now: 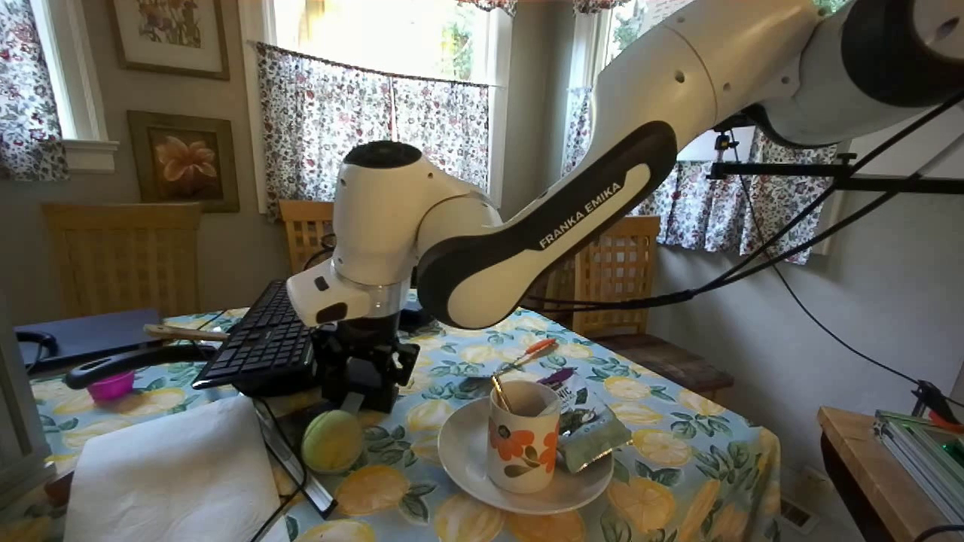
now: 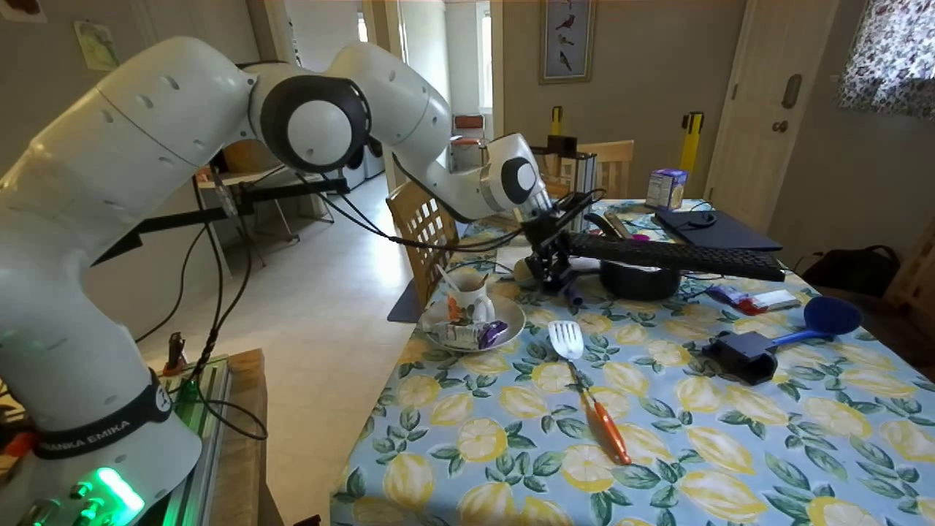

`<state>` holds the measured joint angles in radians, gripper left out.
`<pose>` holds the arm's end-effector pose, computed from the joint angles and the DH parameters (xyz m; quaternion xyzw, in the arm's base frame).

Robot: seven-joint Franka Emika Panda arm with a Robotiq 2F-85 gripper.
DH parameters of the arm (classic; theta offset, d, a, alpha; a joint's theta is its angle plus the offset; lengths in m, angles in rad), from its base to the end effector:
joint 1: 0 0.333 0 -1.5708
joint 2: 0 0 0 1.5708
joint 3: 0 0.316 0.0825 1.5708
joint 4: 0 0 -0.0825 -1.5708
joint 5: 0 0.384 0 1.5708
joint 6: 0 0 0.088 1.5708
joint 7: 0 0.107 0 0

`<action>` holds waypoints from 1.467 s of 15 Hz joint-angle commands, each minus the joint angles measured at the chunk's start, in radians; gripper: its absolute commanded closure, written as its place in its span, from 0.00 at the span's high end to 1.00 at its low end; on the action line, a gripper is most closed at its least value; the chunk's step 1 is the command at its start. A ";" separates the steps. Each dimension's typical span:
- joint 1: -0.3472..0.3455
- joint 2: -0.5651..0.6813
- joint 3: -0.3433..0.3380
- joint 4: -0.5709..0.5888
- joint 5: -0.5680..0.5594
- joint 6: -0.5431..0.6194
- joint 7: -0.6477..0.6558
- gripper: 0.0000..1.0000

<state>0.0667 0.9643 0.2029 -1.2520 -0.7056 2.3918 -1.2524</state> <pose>0.7550 0.1570 0.2003 0.5714 0.7938 -0.0005 0.2081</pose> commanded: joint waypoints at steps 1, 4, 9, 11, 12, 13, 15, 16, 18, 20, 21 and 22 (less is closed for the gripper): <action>-0.043 0.060 0.020 0.057 0.186 -0.002 -0.131 0.34; -0.054 0.070 0.002 0.084 0.322 -0.013 -0.187 0.34; -0.062 0.038 -0.013 0.060 0.422 -0.013 -0.224 0.34; -0.067 0.021 -0.012 0.042 0.437 -0.009 -0.236 0.34; -0.075 0.015 -0.003 0.034 0.447 -0.009 -0.256 0.34; -0.081 0.011 0.000 0.027 0.456 -0.005 -0.271 0.34; -0.101 0.010 0.018 0.020 0.490 0.007 -0.313 0.34; -0.108 0.010 0.026 0.017 0.506 0.009 -0.336 0.34; -0.132 -0.002 0.051 -0.008 0.543 0.025 -0.395 0.34; -0.153 -0.014 0.070 -0.036 0.576 0.038 -0.451 0.34; -0.169 -0.025 0.084 -0.059 0.596 0.049 -0.482 0.34; -0.181 -0.034 0.094 -0.076 0.612 0.057 -0.512 0.34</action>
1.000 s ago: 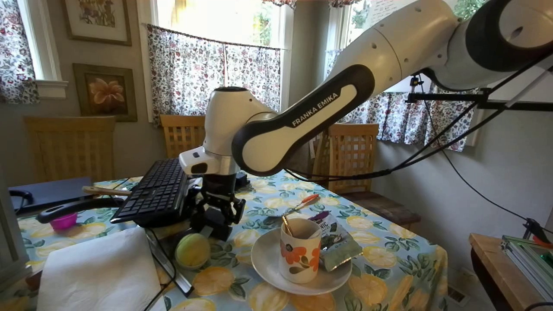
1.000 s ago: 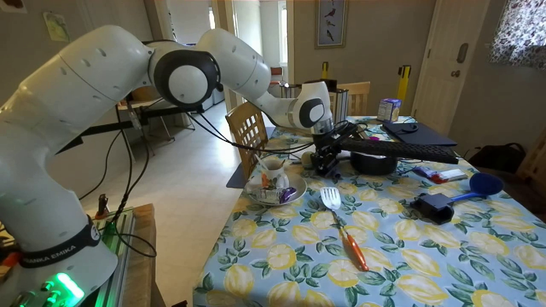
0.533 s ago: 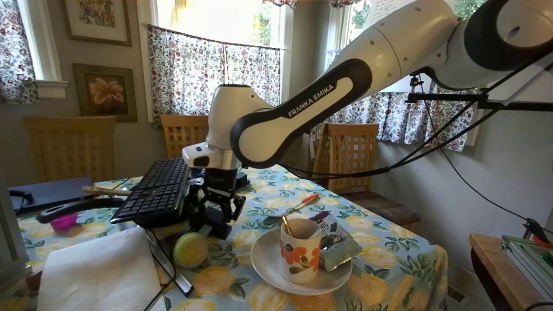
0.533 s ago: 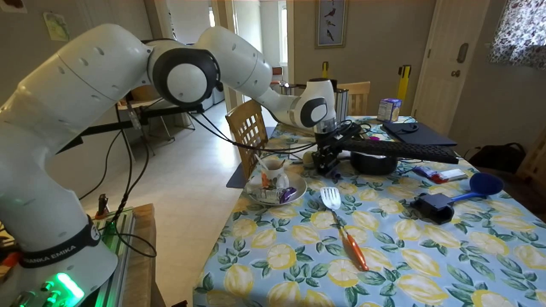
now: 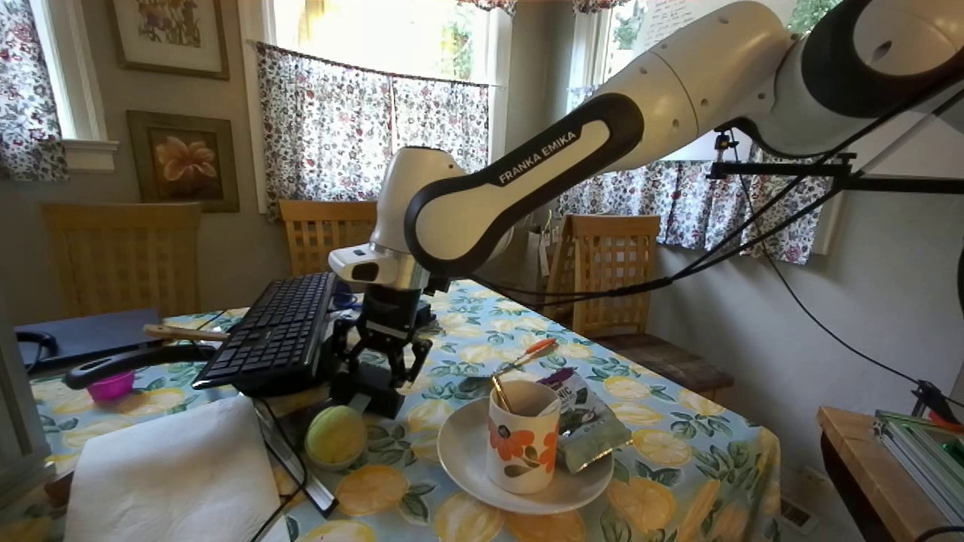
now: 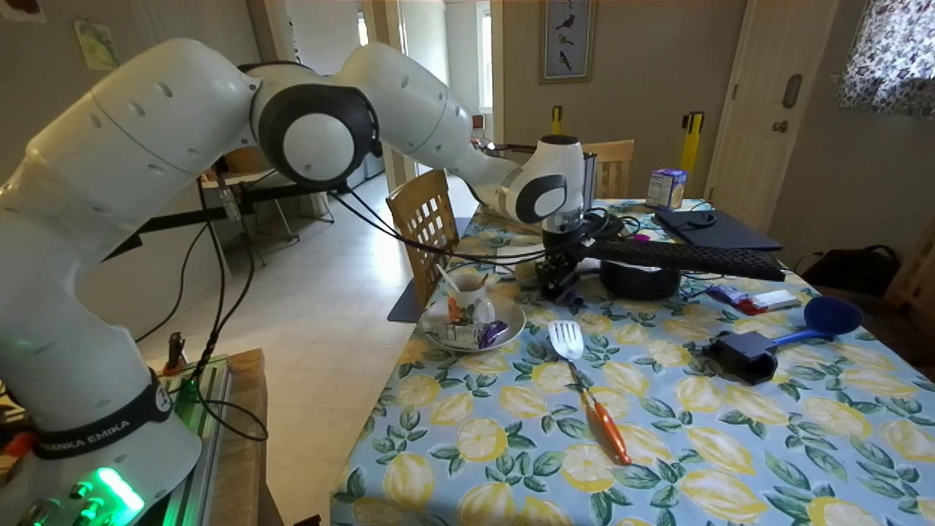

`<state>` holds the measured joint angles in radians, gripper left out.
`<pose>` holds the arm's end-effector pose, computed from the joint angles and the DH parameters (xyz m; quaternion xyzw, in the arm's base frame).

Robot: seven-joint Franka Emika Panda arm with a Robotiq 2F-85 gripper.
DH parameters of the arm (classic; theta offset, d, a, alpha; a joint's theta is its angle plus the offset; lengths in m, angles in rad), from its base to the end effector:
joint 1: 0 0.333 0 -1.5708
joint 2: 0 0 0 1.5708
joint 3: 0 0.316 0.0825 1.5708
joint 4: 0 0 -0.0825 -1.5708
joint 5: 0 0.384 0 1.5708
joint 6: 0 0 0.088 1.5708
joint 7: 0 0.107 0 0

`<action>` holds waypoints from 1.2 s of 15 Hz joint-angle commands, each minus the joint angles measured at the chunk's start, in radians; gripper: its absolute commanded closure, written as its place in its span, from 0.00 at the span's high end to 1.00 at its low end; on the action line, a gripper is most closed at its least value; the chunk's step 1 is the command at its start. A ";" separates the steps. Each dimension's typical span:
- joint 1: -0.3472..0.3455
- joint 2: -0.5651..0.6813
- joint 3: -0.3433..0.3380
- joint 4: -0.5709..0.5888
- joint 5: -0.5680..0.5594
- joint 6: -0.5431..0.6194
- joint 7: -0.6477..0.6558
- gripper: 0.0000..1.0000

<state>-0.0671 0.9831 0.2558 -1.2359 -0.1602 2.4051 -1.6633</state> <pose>0.7688 0.0870 0.1994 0.6073 0.7861 0.1066 0.0429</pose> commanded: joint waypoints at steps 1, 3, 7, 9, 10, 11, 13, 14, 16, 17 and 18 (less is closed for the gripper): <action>-0.056 -0.071 0.044 -0.124 0.078 0.056 -0.119 0.34; -0.076 -0.102 0.047 -0.179 0.099 0.085 -0.148 0.34; -0.094 -0.184 0.028 -0.287 0.114 0.089 -0.163 0.34; -0.098 -0.223 0.020 -0.330 0.116 0.089 -0.162 0.34; -0.097 -0.242 0.011 -0.349 0.113 0.086 -0.153 0.34; -0.090 -0.264 -0.007 -0.371 0.106 0.097 -0.132 0.34; -0.070 -0.206 -0.019 -0.293 0.103 0.071 -0.141 0.59; -0.069 -0.224 -0.028 -0.312 0.101 0.078 -0.137 0.59; -0.070 -0.245 -0.035 -0.334 0.100 0.081 -0.135 0.34; -0.053 -0.230 -0.040 -0.307 0.091 0.055 -0.128 0.34; -0.050 -0.219 -0.041 -0.287 0.094 0.031 -0.126 0.34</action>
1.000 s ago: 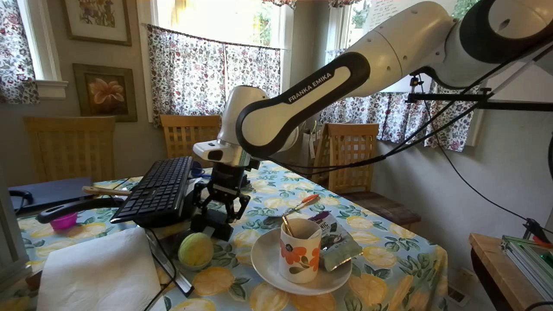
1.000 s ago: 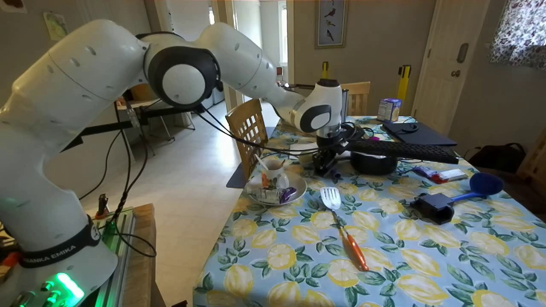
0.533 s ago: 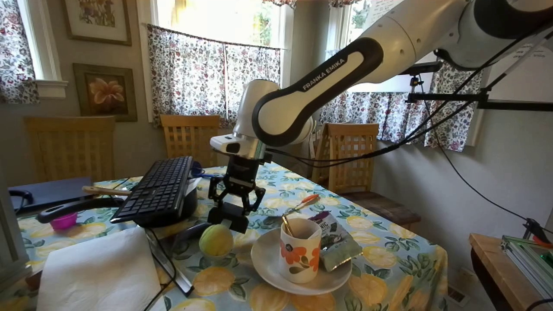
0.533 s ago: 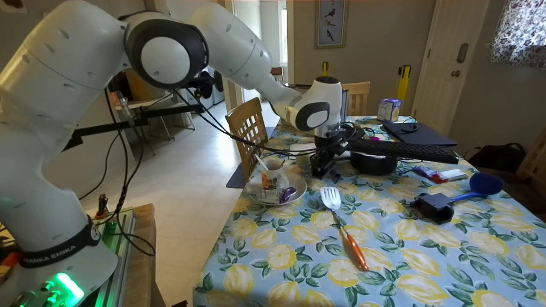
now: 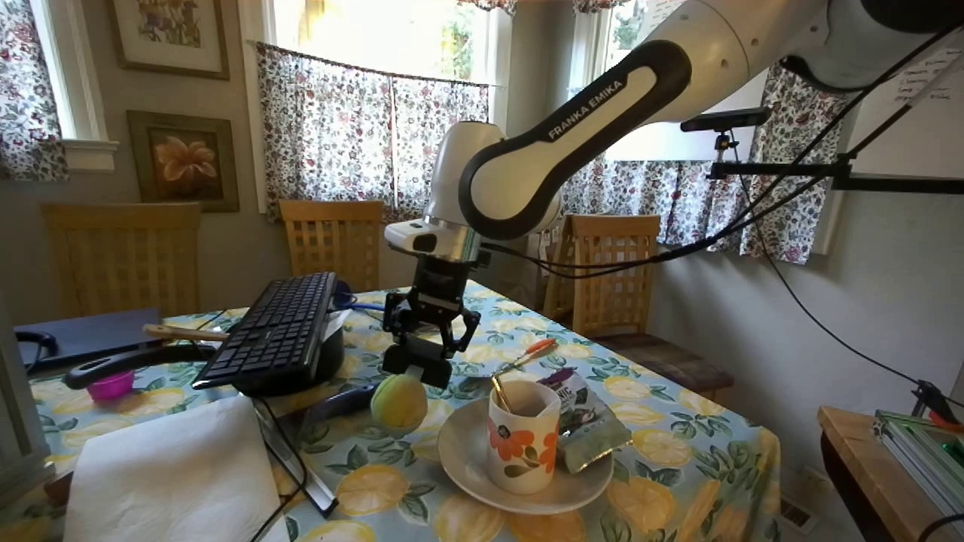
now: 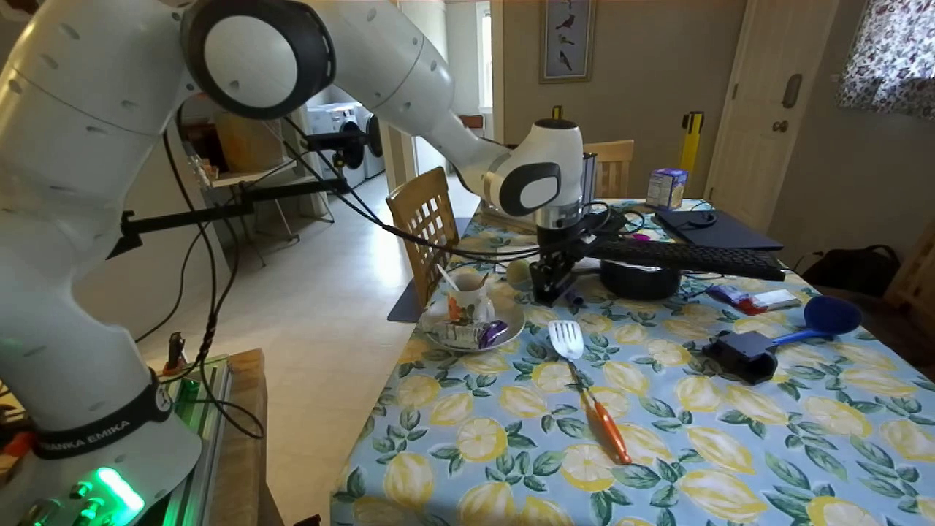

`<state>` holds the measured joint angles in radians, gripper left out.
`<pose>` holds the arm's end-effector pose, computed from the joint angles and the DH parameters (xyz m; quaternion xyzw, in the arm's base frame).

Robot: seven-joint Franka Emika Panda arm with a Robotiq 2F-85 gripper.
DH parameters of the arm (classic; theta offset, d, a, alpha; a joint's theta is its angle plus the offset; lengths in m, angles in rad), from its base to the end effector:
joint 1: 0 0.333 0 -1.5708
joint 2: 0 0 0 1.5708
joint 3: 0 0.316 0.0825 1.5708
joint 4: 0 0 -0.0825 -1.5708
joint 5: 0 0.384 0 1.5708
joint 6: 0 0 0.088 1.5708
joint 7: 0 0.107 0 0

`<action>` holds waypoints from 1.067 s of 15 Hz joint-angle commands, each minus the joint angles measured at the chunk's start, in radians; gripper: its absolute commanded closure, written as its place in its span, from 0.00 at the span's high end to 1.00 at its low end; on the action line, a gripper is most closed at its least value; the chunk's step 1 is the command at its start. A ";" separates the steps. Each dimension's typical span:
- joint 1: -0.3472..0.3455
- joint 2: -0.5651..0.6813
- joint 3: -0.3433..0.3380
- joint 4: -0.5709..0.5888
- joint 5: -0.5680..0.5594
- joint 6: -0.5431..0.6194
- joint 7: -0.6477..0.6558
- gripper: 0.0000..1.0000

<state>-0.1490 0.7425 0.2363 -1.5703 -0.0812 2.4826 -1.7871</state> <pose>0.7189 0.0356 0.2322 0.5950 0.7966 0.0993 0.0396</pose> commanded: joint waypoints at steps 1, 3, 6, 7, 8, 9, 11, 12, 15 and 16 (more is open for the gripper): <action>0.026 0.031 -0.021 0.072 0.026 -0.076 -0.004 0.34; 0.015 0.044 -0.024 0.114 0.044 -0.137 -0.007 0.34; -0.015 0.064 -0.041 0.178 0.095 -0.206 0.007 0.34; -0.027 0.070 -0.047 0.200 0.116 -0.224 0.010 0.34; -0.037 0.076 -0.054 0.214 0.134 -0.238 0.016 0.34; -0.046 0.085 -0.060 0.233 0.151 -0.253 0.022 0.34; -0.071 0.097 -0.071 0.255 0.184 -0.272 0.037 0.34; -0.084 0.103 -0.077 0.263 0.201 -0.275 0.048 0.34; -0.111 0.124 -0.102 0.284 0.243 -0.266 0.115 0.34; -0.109 0.129 -0.111 0.285 0.248 -0.247 0.151 0.34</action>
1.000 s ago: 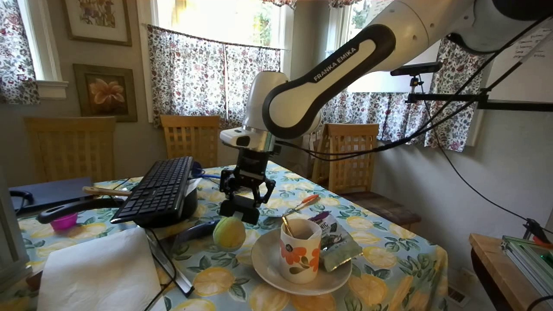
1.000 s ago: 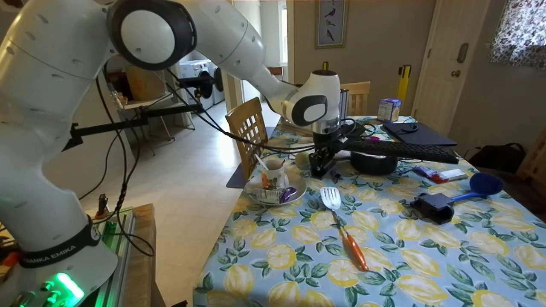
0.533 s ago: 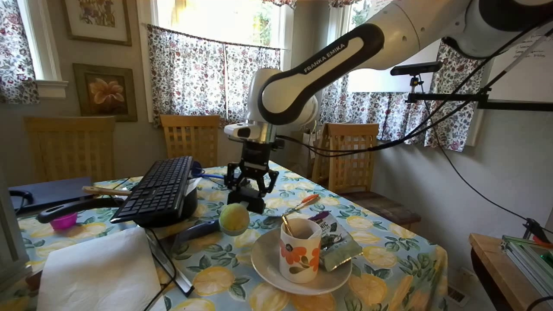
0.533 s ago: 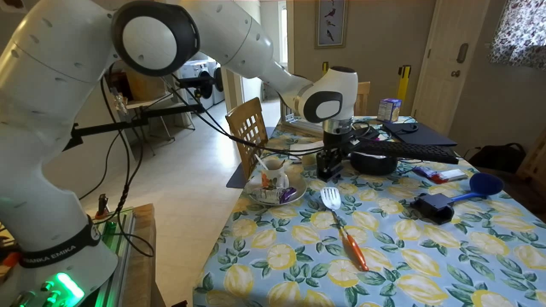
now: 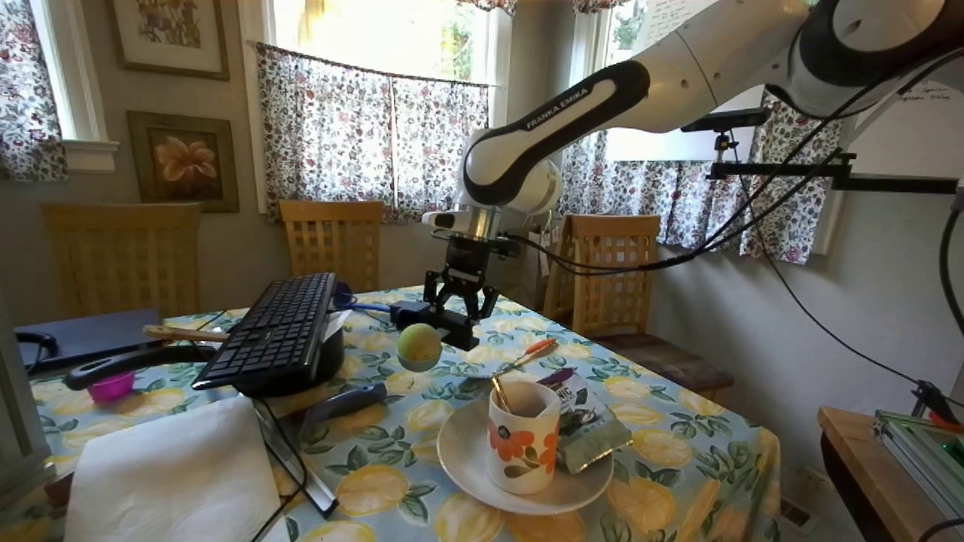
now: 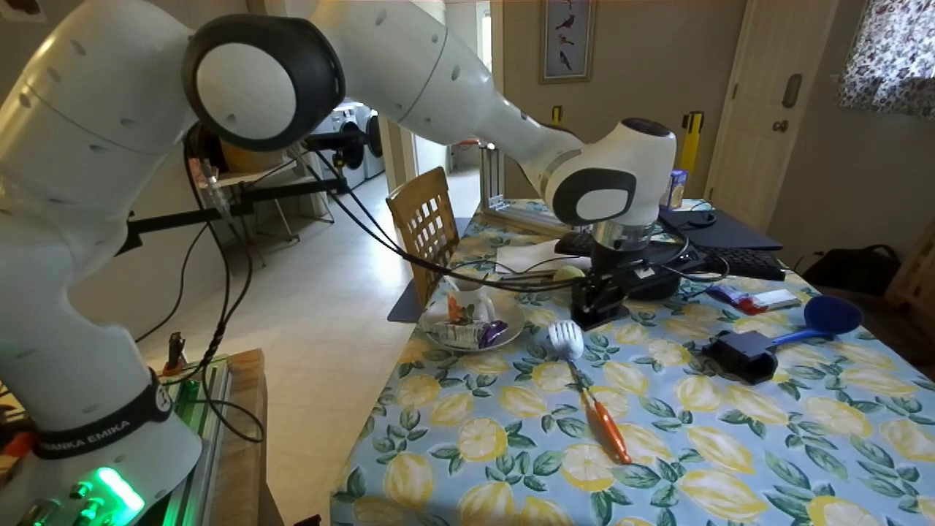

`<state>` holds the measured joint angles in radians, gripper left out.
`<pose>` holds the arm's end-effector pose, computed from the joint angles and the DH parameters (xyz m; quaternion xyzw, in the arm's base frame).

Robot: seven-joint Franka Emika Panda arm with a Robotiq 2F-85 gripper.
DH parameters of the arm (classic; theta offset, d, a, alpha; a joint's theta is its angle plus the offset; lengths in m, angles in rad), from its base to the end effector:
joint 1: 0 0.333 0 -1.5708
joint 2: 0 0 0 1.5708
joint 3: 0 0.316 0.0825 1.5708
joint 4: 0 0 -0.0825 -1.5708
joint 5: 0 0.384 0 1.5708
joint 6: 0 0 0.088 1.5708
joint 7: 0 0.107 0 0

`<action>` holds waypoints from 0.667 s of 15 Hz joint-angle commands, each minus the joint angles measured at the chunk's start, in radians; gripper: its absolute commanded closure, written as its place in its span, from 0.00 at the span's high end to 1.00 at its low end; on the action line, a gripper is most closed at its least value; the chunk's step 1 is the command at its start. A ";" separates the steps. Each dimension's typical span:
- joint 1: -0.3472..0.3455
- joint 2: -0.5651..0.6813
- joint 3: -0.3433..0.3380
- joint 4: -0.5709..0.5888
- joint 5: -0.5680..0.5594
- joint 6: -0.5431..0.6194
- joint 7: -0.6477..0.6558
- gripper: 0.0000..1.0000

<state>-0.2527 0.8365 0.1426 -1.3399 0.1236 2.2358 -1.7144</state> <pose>0.7404 -0.1029 0.2361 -0.7340 -0.6707 -0.1004 0.0365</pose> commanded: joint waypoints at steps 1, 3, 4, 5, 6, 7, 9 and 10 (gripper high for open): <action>-0.004 0.007 -0.013 0.010 0.012 -0.002 0.023 0.59; -0.012 0.019 -0.019 0.022 0.016 -0.002 0.053 0.59; -0.011 0.022 -0.019 0.025 0.017 -0.002 0.061 0.34; -0.006 0.024 -0.015 0.027 0.017 -0.005 0.064 0.34; -0.008 0.041 -0.014 0.056 0.031 -0.027 0.088 0.34; -0.011 0.053 -0.019 0.077 0.038 -0.042 0.113 0.34; -0.025 0.072 -0.022 0.114 0.051 -0.080 0.162 0.34; -0.033 0.081 -0.026 0.132 0.054 -0.103 0.190 0.34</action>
<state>-0.2669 0.8717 0.1243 -1.3007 0.1399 2.2095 -1.5847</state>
